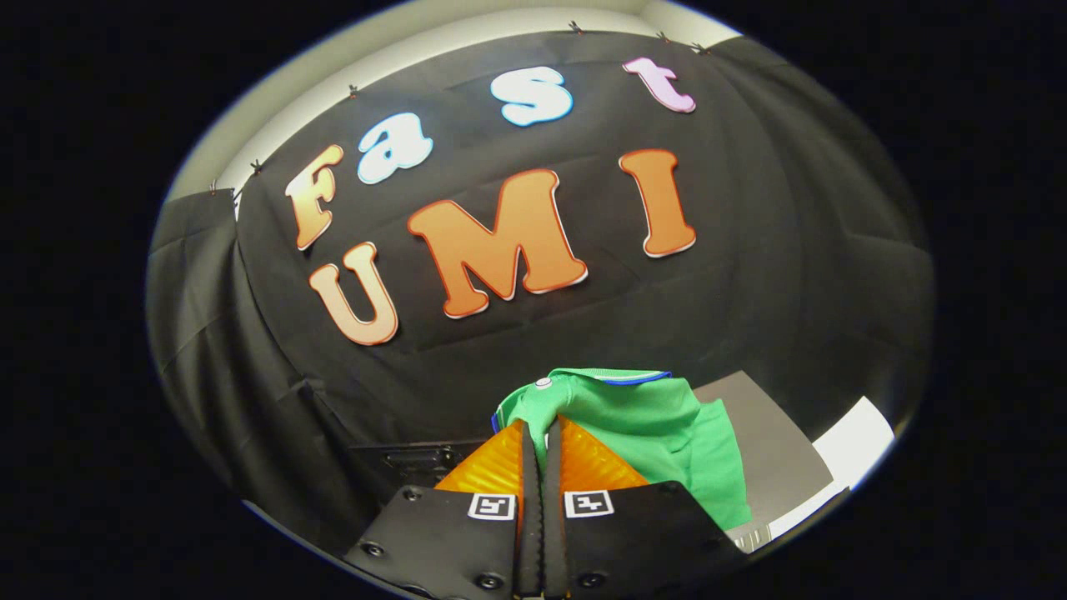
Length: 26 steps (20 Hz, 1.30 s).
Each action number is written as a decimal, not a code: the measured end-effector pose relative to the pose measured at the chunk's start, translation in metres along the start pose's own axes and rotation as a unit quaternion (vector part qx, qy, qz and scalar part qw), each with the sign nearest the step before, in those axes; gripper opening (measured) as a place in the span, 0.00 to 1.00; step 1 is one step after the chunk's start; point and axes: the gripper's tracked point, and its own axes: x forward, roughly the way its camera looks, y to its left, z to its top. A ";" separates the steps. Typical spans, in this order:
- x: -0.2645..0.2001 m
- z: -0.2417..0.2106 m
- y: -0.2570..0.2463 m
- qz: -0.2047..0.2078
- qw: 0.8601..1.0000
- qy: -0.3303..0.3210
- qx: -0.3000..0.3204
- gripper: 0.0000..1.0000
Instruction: Put the clothes into the washing machine and then close the washing machine lid.
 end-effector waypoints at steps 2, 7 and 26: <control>-0.011 0.011 0.026 0.014 1.000 -0.022 -0.004 0.08; -0.018 0.019 0.081 0.028 0.998 -0.043 -0.029 0.08; 0.013 -0.051 0.289 0.232 0.966 -0.022 -0.115 0.08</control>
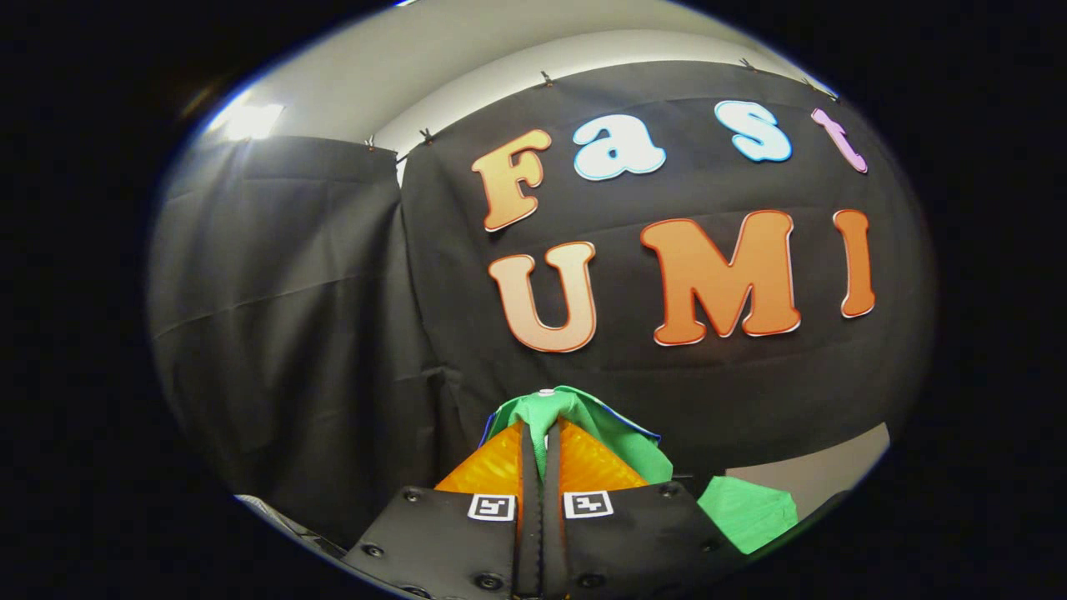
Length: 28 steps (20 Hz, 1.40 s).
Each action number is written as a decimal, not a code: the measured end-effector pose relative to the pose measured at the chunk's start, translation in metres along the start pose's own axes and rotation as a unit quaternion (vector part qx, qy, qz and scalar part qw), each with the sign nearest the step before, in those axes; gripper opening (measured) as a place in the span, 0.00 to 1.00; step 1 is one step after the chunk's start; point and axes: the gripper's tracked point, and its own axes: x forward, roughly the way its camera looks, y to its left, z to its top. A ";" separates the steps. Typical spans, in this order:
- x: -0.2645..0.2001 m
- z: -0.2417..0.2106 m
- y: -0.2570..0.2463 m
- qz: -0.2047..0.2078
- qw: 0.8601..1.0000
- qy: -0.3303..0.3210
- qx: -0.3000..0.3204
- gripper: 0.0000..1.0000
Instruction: Put the clothes into the washing machine and then close the washing machine lid.
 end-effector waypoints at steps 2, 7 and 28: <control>0.013 -0.007 0.008 0.015 1.000 0.006 0.003 0.08; 0.040 -0.022 0.023 0.037 0.999 0.016 0.009 0.08; 0.109 -0.243 -0.011 -0.010 0.980 0.179 0.088 0.08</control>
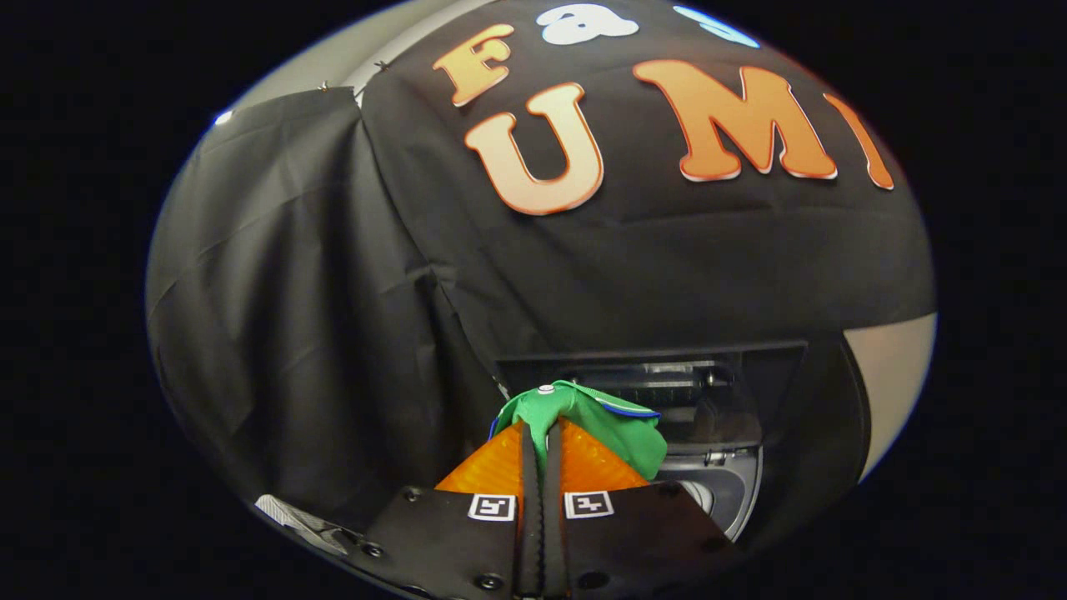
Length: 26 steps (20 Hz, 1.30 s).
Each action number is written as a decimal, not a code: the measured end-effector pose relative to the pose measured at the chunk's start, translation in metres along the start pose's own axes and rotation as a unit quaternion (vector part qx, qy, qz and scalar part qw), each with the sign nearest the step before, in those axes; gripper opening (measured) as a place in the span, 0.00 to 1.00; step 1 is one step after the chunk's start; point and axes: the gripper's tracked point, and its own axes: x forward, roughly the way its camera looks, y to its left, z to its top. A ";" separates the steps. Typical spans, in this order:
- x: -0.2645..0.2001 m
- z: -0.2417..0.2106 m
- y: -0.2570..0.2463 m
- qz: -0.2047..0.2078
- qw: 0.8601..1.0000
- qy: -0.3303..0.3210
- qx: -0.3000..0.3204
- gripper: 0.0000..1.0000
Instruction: Put the clothes into the washing machine and then close the washing machine lid.
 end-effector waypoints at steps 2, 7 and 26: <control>0.018 -0.026 -0.015 -0.011 1.000 0.025 0.012 0.08; 0.061 -0.094 -0.045 -0.035 0.995 0.087 0.045 0.08; 0.133 -0.229 -0.115 -0.131 0.955 0.236 0.119 0.09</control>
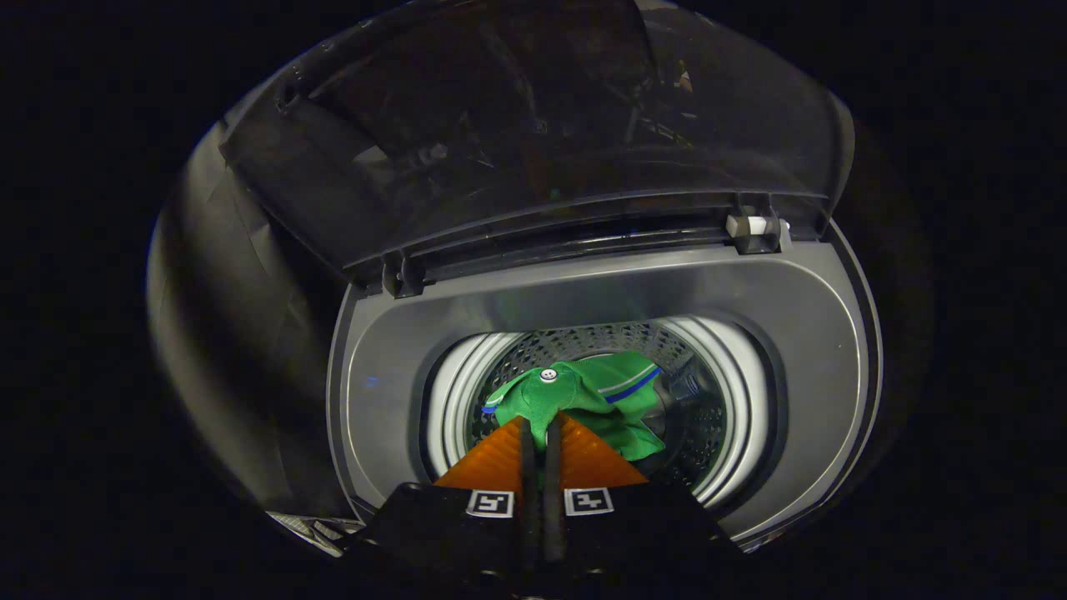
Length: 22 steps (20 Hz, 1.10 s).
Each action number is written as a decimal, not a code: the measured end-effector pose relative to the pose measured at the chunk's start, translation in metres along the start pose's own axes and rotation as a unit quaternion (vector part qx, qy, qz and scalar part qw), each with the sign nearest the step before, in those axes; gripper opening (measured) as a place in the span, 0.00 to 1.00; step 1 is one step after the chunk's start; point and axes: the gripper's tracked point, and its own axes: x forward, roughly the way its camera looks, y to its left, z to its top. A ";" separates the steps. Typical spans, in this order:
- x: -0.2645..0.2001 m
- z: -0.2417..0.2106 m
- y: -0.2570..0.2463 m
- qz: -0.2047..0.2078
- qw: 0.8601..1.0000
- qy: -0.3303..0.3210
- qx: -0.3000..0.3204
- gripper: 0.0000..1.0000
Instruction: Put the clothes into the washing machine and then close the washing machine lid.
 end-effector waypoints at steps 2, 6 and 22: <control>0.002 -0.004 -0.002 -0.005 1.000 0.010 0.002 0.09; -0.003 -0.008 -0.008 -0.016 1.000 0.008 -0.005 0.65; -0.061 0.027 0.007 -0.011 0.996 -0.067 -0.063 0.99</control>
